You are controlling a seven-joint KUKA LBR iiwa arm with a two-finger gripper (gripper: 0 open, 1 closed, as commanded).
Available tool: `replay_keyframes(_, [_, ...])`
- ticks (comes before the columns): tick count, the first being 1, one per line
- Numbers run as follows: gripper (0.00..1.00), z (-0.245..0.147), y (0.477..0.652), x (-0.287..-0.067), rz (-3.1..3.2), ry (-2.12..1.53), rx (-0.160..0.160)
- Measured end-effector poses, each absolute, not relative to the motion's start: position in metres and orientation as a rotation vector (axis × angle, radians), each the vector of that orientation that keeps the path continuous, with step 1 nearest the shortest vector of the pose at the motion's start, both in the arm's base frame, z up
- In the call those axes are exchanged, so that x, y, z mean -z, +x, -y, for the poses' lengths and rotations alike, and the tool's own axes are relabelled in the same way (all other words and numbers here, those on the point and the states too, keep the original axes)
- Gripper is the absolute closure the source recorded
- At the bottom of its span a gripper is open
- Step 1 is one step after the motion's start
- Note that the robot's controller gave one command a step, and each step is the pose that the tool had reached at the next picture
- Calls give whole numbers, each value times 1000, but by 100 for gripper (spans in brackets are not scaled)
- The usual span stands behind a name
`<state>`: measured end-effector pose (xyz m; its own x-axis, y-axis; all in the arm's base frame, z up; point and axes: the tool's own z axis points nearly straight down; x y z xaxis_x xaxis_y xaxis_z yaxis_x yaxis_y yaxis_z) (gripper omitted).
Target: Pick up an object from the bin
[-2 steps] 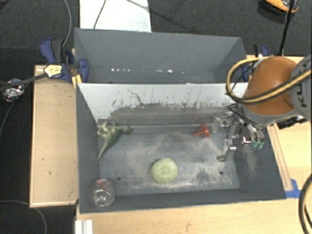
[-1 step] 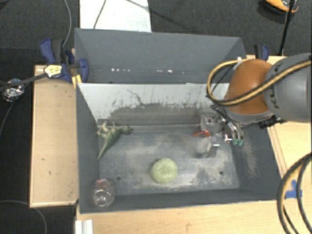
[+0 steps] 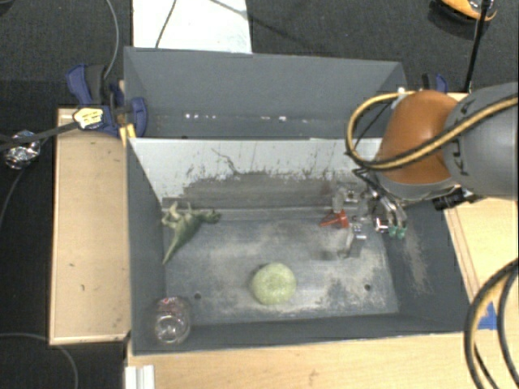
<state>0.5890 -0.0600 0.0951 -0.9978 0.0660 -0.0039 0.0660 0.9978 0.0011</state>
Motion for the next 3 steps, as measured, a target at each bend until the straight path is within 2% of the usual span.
replay_keyframes(1, [0,75,591,-103,-3072,603,-3])
replay_keyframes(2, [0,73,588,-79,-3098,478,-2])
replay_keyframes(3, [100,59,585,-71,-2998,901,-6])
